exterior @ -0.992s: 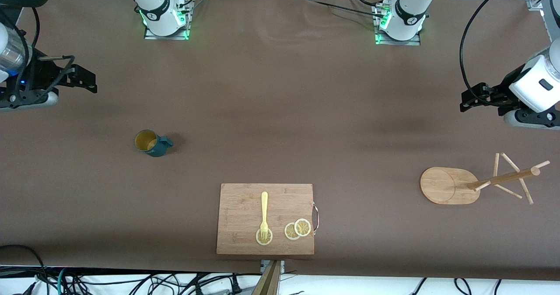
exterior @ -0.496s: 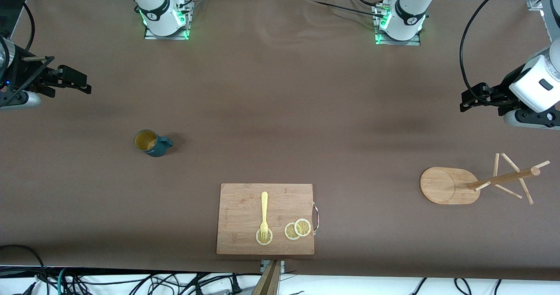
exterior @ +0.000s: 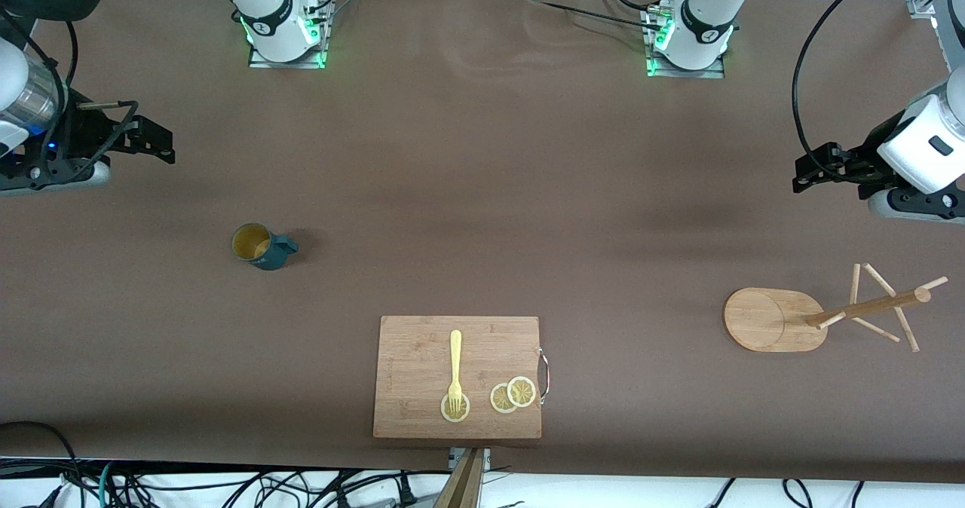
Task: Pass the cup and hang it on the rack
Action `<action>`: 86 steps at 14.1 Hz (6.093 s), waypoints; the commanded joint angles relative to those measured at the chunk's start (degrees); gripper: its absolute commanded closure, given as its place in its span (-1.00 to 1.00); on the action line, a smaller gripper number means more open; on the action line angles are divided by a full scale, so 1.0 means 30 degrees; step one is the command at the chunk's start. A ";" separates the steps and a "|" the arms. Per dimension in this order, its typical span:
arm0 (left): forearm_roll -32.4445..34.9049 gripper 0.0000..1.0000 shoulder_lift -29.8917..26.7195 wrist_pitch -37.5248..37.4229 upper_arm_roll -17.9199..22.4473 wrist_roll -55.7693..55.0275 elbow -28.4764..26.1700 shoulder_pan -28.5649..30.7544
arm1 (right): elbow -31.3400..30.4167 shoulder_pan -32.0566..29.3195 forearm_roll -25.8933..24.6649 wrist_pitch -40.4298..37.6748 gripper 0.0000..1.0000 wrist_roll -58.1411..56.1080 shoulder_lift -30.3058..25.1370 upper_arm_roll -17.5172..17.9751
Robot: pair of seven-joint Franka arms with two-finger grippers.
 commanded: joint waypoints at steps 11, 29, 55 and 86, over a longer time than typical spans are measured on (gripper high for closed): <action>0.0577 -1.00 0.0310 -0.0412 -0.0019 -0.0082 0.0684 -0.0133 | -0.2786 0.0104 -0.0060 0.2299 -1.00 -0.1827 0.3089 -0.0256; 0.0548 -1.00 0.0310 -0.0412 -0.0019 -0.0052 0.0684 -0.0133 | -0.3284 -0.0279 -0.0002 1.0008 -0.82 -0.2394 0.8280 -0.0696; 0.0519 -1.00 0.0544 -0.0383 0.0040 -0.0052 0.0947 -0.0104 | 0.0578 0.1238 0.0057 0.4654 1.00 0.4862 0.7578 0.4255; -0.1120 -1.00 0.2360 -0.1672 0.0040 0.6233 -0.1191 -0.0514 | 0.8728 1.2817 -0.0500 1.0070 0.70 1.4774 1.6660 0.4050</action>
